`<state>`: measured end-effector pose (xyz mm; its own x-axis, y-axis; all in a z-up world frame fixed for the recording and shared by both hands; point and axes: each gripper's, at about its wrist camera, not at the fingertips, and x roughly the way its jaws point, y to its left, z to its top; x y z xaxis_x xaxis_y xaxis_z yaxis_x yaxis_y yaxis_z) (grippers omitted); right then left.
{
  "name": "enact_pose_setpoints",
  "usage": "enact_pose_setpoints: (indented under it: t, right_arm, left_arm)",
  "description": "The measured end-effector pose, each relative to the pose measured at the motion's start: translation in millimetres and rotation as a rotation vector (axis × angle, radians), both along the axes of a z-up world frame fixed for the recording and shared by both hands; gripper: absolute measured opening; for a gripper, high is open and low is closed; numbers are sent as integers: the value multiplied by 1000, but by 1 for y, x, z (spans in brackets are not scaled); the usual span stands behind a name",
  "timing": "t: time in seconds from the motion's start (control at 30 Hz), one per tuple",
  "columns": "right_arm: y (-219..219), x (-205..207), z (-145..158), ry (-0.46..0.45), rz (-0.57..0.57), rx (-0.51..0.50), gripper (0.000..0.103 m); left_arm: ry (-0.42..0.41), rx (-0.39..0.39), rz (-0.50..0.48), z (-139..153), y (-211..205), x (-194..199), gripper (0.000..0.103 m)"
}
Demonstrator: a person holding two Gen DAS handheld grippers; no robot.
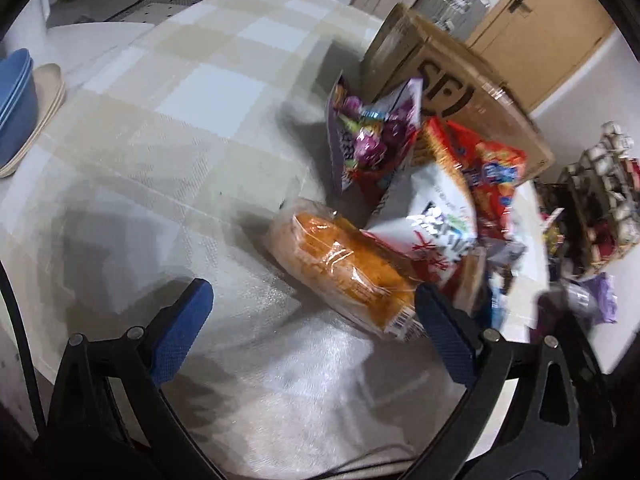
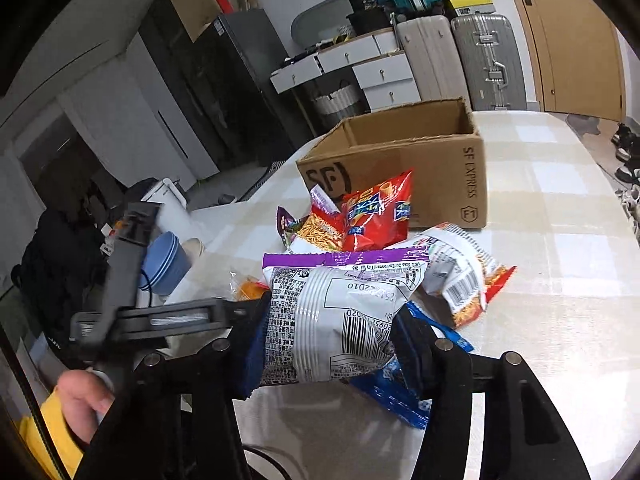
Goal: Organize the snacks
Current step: 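Grasp the white-purple chip bag with the right tool while the left tool grasps the orange bread roll, then lift both held snacks and carry them over the cardboard box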
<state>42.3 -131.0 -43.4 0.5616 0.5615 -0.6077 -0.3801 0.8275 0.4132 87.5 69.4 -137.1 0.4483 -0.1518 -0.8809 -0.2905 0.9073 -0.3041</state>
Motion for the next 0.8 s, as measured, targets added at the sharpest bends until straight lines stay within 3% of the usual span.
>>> enact_pose_setpoints:
  t: [0.2,0.3,0.4,0.47,0.63,0.8]
  right_arm:
    - [-13,-7,1,-6,-10,20,55]
    - [-16,-7,1,-6,-12,28,55]
    - [-18,-8,0,-11,-9,27,55]
    - [-19,-8,0,-10,-8,29,55]
    - [-17,-7,-1,-11,-4,32,55]
    - [-13,-7,-1,-15,6,21,55]
  left_arm:
    - [10,8,57,-9,-15,10,101]
    - [-1,-7,66,-11,-19,12,94]
    - [-23,-37,52,-10,-18,14,78]
    - [-40,-95,31,-9,-17,13,57]
    - [-38,-162,25,-9,-8,12,42]
    - [-35,-159,-1,-7,1,9,36]
